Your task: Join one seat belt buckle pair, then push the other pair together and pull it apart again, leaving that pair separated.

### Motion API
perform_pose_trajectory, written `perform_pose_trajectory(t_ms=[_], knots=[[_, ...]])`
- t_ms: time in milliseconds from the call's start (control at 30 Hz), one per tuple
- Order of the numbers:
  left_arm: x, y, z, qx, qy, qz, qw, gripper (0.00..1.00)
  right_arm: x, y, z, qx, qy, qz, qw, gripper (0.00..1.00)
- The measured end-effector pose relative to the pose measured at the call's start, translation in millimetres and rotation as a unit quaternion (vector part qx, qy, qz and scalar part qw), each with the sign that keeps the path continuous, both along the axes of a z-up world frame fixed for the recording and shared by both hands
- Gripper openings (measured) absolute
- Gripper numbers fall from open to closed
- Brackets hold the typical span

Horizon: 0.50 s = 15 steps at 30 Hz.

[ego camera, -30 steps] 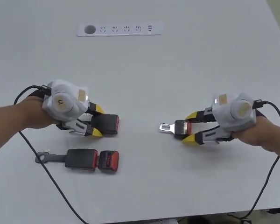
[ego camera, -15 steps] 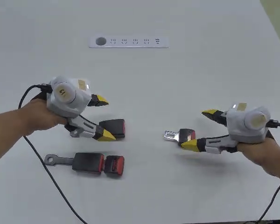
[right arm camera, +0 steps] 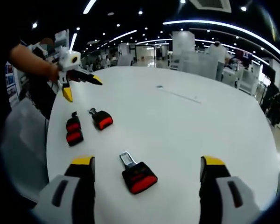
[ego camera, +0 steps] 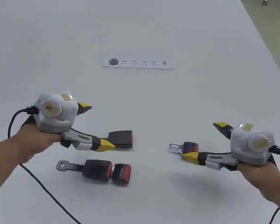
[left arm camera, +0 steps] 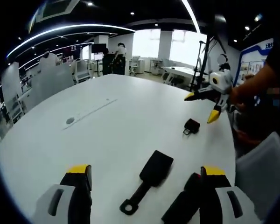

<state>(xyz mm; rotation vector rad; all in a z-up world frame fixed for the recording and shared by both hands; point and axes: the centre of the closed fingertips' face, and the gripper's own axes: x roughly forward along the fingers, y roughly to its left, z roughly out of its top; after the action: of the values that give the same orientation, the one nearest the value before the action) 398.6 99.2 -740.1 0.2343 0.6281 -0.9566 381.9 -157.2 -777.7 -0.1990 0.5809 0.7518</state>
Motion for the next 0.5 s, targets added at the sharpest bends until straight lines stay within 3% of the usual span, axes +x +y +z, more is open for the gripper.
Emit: perform_pose_trajectory(t_ms=[300,500], knots=[[-30.8,27.2,26.1,-0.016,-0.034,0.027,0.9989,1.00,-27.7,27.4,20.7,0.005,-0.029,0.009,0.9995,0.97],[-56.4,36.4,30.4,-0.013,-0.047,0.020,0.9986,1.00,-48.4,45.4,27.7,0.006,-0.038,0.025,0.9989,0.98]])
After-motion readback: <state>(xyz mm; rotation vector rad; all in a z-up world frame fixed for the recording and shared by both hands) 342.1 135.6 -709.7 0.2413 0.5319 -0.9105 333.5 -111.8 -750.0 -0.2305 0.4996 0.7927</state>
